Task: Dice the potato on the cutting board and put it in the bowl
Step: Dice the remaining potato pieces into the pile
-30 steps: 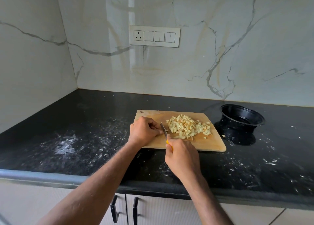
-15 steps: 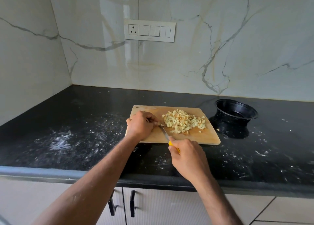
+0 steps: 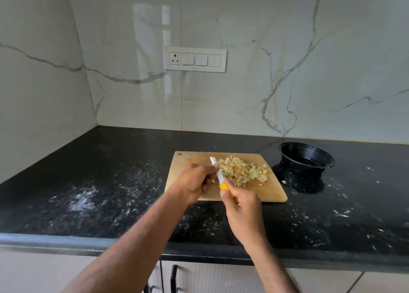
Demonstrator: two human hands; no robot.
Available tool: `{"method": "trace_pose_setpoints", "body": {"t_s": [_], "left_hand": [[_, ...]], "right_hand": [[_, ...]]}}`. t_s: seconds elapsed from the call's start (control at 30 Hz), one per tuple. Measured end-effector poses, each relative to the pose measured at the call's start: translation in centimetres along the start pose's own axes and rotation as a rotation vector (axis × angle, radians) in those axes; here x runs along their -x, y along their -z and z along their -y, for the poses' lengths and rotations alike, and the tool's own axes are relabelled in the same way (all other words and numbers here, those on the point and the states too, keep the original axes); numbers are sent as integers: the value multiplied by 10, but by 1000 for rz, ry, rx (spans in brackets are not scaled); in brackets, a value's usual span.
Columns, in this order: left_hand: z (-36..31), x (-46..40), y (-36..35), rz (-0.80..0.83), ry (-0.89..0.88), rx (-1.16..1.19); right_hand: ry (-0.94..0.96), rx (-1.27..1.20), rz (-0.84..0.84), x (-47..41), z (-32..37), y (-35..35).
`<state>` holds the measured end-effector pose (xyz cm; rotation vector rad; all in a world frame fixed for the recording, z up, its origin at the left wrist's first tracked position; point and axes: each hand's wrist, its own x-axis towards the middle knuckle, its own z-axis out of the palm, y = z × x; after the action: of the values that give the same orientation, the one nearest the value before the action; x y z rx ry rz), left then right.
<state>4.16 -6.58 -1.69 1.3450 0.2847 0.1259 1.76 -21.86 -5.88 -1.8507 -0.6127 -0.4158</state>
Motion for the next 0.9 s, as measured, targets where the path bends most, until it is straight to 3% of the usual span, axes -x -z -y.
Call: {"method": "trace_pose_setpoints", "body": {"t_s": [0.17,0.27,0.37,0.53,0.7,0.9], "left_hand": [[-8,-13,5,47,88,72],[-16,-24,18,-88,46,10],[-29,-34,42,-265,-66,-322],[-48,-37,79,-241,-125,-742],[-51,-31,107,-341,-169,-959],[-39,-34,97,-361,-241,-1059]], "right_hand": [[-141,-206,71,-1,-9,15],[-197,-206,92,-3,-8,24],[-10,111,141,0,1,26],[308,526,240,-2,35,-9],[540,573,279,-12,60,-57],[487,603,394,-1,48,-70]]}}
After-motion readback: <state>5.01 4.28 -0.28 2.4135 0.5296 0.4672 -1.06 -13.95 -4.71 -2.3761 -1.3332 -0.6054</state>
